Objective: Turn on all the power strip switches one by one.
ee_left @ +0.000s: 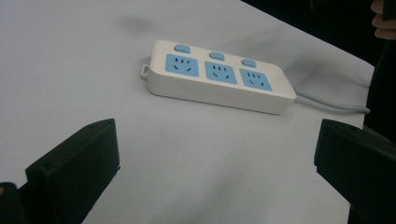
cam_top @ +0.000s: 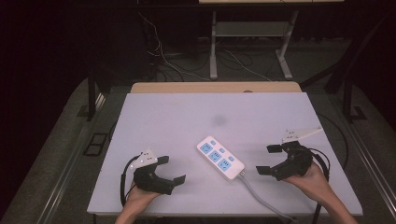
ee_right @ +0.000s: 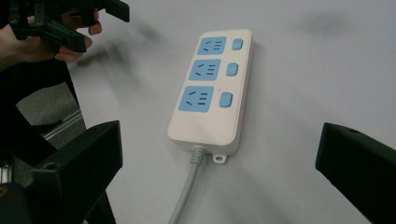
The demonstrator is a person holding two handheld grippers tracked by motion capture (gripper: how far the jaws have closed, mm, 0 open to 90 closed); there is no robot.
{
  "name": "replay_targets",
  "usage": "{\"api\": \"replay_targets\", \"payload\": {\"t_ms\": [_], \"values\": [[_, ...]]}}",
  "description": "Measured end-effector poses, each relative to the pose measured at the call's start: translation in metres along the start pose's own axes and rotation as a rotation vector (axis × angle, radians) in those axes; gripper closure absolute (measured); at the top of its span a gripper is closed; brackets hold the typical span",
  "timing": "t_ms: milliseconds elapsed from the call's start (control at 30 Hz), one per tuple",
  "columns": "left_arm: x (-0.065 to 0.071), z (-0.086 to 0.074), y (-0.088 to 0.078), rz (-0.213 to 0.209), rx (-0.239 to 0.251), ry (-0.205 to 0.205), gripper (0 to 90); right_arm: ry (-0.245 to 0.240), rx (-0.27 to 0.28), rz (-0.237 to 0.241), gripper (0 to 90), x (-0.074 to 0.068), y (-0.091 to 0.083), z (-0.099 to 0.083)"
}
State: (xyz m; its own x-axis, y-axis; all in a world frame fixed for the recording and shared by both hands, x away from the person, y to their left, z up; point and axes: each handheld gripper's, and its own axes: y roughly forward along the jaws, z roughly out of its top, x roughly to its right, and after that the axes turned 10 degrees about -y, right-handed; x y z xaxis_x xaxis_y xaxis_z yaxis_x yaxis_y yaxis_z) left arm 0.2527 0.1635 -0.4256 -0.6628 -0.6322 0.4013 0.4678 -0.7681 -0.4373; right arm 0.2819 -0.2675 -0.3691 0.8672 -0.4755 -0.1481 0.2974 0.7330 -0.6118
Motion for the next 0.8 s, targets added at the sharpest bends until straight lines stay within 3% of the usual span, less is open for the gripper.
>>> {"api": "replay_targets", "payload": {"t_ms": [333,800], "values": [[-0.001,0.000,-0.001,-0.011,0.006,-0.005,0.0,-0.047,-0.028,0.015,0.5,0.003,0.008,0.028],[-0.001,0.000,-0.001,-0.013,0.007,0.000,0.0,-0.072,-0.066,0.045,0.5,0.007,0.030,0.045]]}}
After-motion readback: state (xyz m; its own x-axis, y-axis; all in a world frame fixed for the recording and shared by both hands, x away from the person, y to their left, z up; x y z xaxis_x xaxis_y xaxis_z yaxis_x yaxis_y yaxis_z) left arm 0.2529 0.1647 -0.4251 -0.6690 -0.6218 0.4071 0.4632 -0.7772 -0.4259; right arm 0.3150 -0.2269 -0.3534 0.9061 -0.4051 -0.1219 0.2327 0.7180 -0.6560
